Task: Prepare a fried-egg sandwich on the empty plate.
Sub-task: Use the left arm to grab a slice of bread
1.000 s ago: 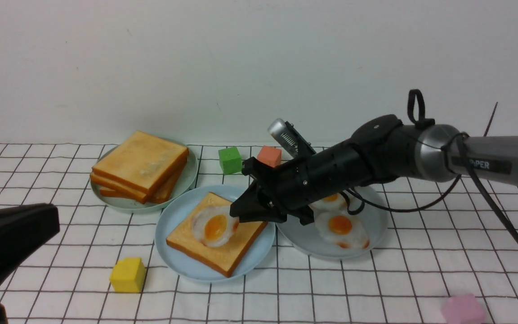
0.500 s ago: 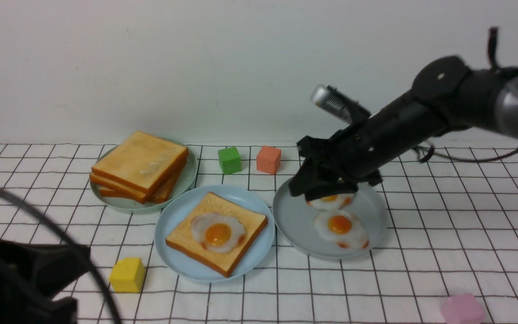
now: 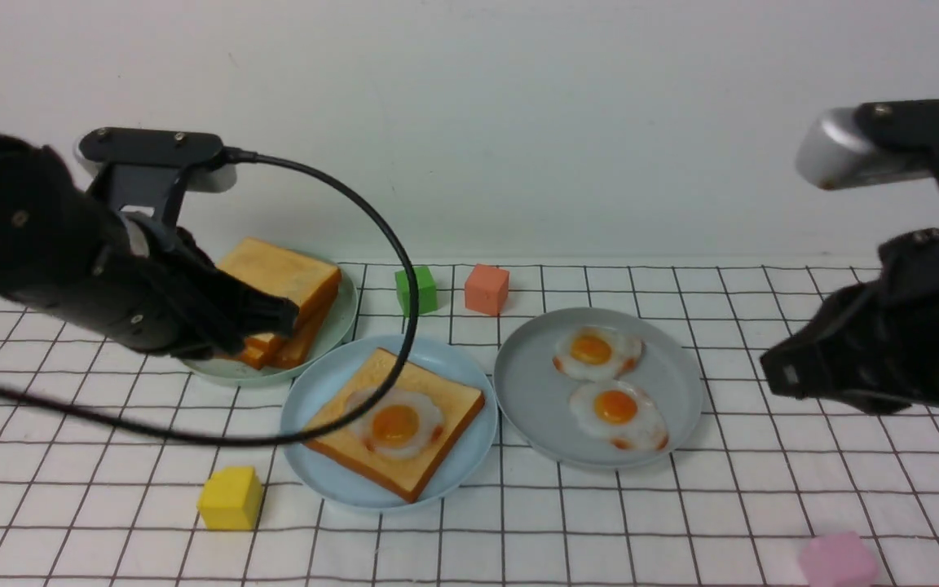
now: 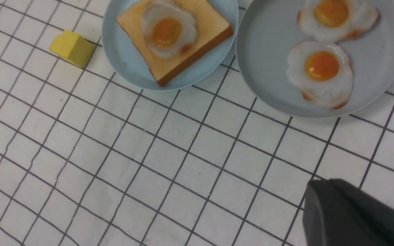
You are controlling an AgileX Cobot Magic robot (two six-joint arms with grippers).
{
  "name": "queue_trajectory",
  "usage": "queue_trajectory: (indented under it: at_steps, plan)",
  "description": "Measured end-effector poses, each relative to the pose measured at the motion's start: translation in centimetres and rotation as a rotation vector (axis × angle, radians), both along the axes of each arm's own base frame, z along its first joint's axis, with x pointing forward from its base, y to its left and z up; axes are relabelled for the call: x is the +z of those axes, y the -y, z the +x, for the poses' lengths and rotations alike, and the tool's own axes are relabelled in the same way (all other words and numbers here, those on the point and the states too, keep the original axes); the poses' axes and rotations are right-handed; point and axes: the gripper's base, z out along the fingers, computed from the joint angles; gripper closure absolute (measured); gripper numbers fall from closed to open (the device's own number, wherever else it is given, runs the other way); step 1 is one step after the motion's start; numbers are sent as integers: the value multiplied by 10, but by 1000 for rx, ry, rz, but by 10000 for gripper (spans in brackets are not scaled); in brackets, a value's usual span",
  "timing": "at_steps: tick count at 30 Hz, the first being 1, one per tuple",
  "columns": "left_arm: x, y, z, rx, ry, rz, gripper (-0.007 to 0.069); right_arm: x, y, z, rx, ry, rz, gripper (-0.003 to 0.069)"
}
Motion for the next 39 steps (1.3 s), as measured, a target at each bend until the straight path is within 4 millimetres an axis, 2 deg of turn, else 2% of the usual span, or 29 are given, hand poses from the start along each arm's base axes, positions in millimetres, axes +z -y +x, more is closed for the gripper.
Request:
queue_trajectory:
  at_steps: [2, 3, 5, 7, 8, 9, 10, 11, 12, 13, 15, 16, 17, 20, 23, 26, 28, 31, 36, 39]
  plan:
    - [-13, -3, 31, -15, -23, 30, 638, 5, 6, -14, 1, 42, 17, 648]
    - [-16, -3, 33, -12, -32, 32, 638, 6, 7, -15, 1, 45, 18, 648]
    - [-26, -4, 61, -24, -38, 57, 638, 11, 12, -25, 4, 70, 25, 648]
    - [-33, -2, 74, -33, -43, 72, 636, 12, 13, -28, 6, 71, 26, 648]
    - [-40, -1, 87, -48, -44, 96, 617, 12, 14, -30, 9, 67, 23, 648]
    - [-41, -1, 88, -54, -44, 101, 614, 12, 14, -30, 9, 65, 23, 648]
    - [-47, 2, 99, -75, -40, 120, 566, 11, 14, -31, 11, 57, 17, 648]
    - [-47, 2, 99, -75, -39, 121, 566, 11, 14, -31, 11, 57, 17, 648]
    - [-52, 3, 108, -95, -27, 137, 496, 11, 14, -31, 13, 51, 12, 648]
    - [-52, 3, 108, -97, -25, 138, 488, 11, 14, -31, 13, 50, 11, 648]
    - [-58, 3, 116, -132, 15, 183, 363, 10, 14, -30, 13, 47, 8, 648]
    - [-58, 3, 117, -134, 19, 187, 353, 10, 14, -30, 13, 47, 8, 648]
    - [-61, 3, 120, -150, 39, 214, 286, 10, 14, -30, 13, 46, 7, 645]
    - [-71, 3, 125, -168, 49, 244, 174, 9, 13, -29, 13, 44, 5, 645]
    - [-86, 4, 130, -179, 37, 255, 118, 9, 13, -29, 12, 42, 4, 643]
    - [-99, 4, 133, -186, 22, 261, 108, 9, 13, -29, 12, 42, 4, 641]
    - [-108, 5, 136, -195, 15, 272, 108, 9, 13, -29, 12, 42, 4, 638]
    - [-109, 6, 137, -190, 15, 268, 130, 9, 13, -29, 12, 42, 4, 637]
    - [-110, 4, 138, -156, 2, 251, 342, 8, 13, -30, 13, 33, 4, 634]
    - [-108, 5, 137, -155, -1, 250, 504, 8, 13, -30, 15, 25, 11, 631]
